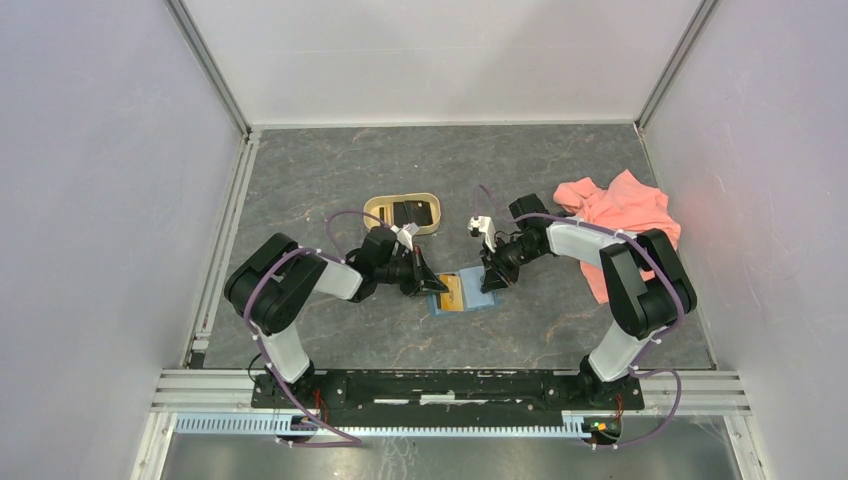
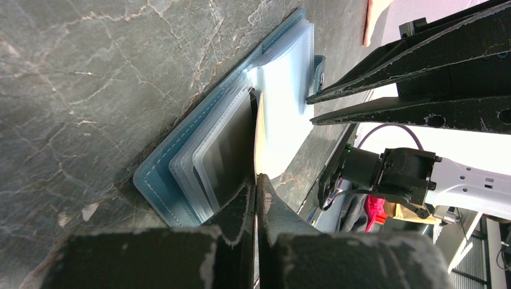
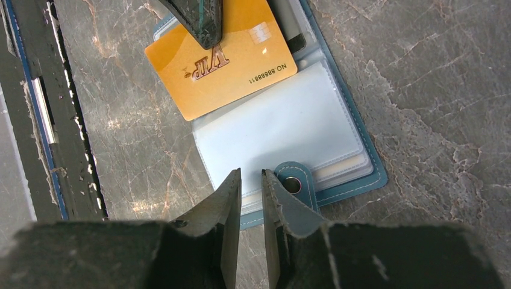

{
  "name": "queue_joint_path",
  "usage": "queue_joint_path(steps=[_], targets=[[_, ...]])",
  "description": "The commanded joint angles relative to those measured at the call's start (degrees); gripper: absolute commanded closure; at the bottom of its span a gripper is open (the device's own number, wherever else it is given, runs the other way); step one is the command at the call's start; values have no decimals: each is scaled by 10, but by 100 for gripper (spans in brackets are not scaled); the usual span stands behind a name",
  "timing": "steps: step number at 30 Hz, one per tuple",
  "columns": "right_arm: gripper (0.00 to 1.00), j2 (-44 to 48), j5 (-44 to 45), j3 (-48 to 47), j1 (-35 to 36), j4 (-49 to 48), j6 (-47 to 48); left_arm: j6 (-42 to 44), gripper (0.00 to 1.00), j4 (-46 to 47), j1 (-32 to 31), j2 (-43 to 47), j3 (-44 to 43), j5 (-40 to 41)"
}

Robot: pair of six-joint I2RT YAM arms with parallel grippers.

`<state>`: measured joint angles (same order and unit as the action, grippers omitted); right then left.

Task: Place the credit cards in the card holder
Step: Insert the credit card into the card holder.

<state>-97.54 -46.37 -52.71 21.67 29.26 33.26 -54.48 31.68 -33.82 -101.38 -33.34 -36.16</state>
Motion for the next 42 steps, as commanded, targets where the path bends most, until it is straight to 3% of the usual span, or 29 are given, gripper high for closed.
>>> queue_joint_path(steps=[1,32,42], targets=[[75,-13,36,-12,5,-3,1,-10,98,-6,3,-8,-15,1],[76,-24,44,-16,10,5,4,-53,98,86,2,-37,8,-28],[76,-22,44,-16,11,5,4,-79,98,97,2,-25,28,20]])
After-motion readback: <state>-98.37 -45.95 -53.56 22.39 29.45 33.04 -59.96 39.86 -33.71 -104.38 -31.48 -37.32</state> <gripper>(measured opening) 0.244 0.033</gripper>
